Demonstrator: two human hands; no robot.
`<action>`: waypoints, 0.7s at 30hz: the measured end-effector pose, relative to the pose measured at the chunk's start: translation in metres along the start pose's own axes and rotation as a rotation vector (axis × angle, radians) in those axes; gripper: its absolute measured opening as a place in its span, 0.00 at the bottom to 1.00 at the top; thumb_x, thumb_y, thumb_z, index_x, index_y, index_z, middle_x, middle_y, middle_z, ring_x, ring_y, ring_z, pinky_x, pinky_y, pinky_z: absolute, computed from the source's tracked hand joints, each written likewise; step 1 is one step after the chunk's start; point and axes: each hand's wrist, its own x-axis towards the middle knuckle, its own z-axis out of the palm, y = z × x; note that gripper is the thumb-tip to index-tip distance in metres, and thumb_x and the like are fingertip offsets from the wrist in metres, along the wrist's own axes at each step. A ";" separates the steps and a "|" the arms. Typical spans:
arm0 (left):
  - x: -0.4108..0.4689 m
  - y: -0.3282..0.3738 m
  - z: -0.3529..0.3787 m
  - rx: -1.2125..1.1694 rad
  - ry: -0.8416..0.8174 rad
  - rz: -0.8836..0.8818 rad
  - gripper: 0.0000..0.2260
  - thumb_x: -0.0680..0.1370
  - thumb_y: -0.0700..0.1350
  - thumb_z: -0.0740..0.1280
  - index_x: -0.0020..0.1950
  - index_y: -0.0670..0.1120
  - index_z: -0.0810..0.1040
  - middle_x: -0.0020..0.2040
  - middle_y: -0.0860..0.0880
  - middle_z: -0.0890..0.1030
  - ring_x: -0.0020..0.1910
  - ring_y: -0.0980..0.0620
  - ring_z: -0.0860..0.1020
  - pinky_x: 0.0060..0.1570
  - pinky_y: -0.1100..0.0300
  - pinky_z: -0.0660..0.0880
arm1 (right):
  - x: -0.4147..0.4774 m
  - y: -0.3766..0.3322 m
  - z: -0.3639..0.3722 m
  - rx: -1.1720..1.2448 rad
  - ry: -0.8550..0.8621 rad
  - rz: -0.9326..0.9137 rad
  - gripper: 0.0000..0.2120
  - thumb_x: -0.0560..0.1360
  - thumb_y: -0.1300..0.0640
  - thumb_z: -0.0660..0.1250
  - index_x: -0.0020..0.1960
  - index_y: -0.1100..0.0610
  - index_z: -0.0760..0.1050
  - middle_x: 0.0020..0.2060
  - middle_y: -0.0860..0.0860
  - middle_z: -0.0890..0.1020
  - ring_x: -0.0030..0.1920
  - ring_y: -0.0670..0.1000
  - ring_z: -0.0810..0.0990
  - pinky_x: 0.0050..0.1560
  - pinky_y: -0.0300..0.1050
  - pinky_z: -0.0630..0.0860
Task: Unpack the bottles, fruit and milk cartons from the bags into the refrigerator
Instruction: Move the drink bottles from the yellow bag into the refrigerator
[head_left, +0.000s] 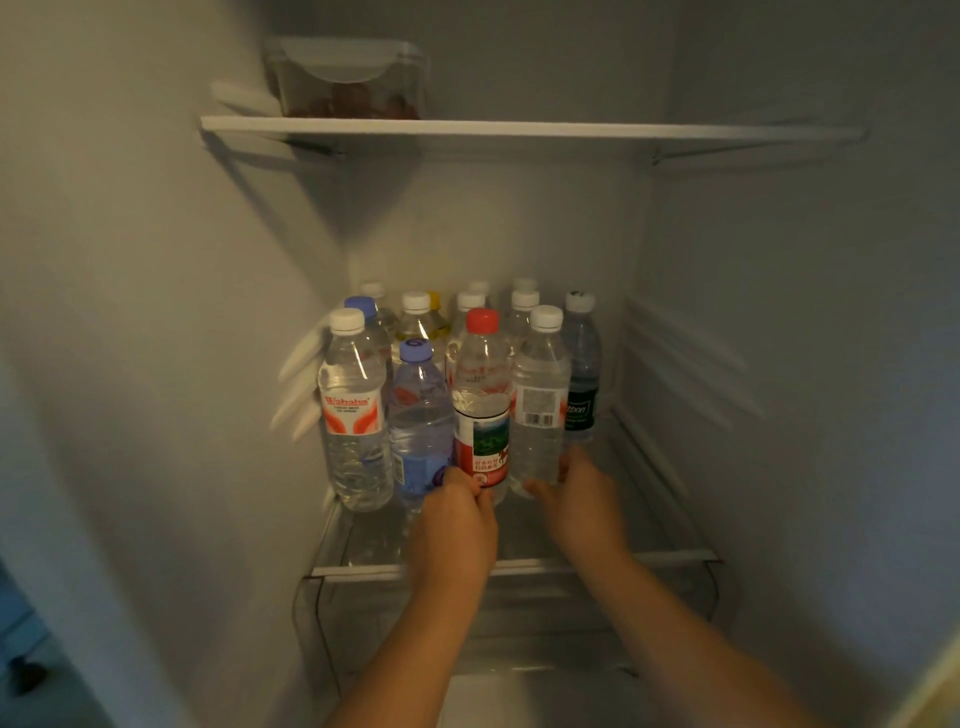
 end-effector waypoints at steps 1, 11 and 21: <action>0.000 -0.001 0.001 0.027 0.002 0.003 0.12 0.81 0.51 0.65 0.57 0.43 0.75 0.52 0.44 0.83 0.51 0.43 0.82 0.51 0.45 0.80 | -0.001 0.000 0.001 -0.018 0.009 0.000 0.17 0.74 0.55 0.74 0.61 0.54 0.75 0.55 0.50 0.82 0.54 0.52 0.81 0.49 0.43 0.73; -0.037 -0.008 -0.019 -0.015 0.245 0.434 0.05 0.76 0.48 0.66 0.49 0.48 0.76 0.46 0.50 0.80 0.47 0.46 0.76 0.45 0.50 0.73 | -0.030 0.011 -0.005 -0.044 0.048 -0.239 0.26 0.74 0.59 0.72 0.70 0.57 0.71 0.64 0.55 0.77 0.63 0.51 0.75 0.62 0.44 0.72; -0.121 -0.088 -0.007 0.351 0.092 0.445 0.30 0.80 0.57 0.60 0.80 0.51 0.60 0.81 0.47 0.58 0.80 0.42 0.54 0.76 0.39 0.51 | -0.124 0.062 0.012 -0.621 0.153 -0.248 0.28 0.82 0.39 0.47 0.80 0.44 0.53 0.81 0.50 0.51 0.80 0.57 0.48 0.76 0.64 0.47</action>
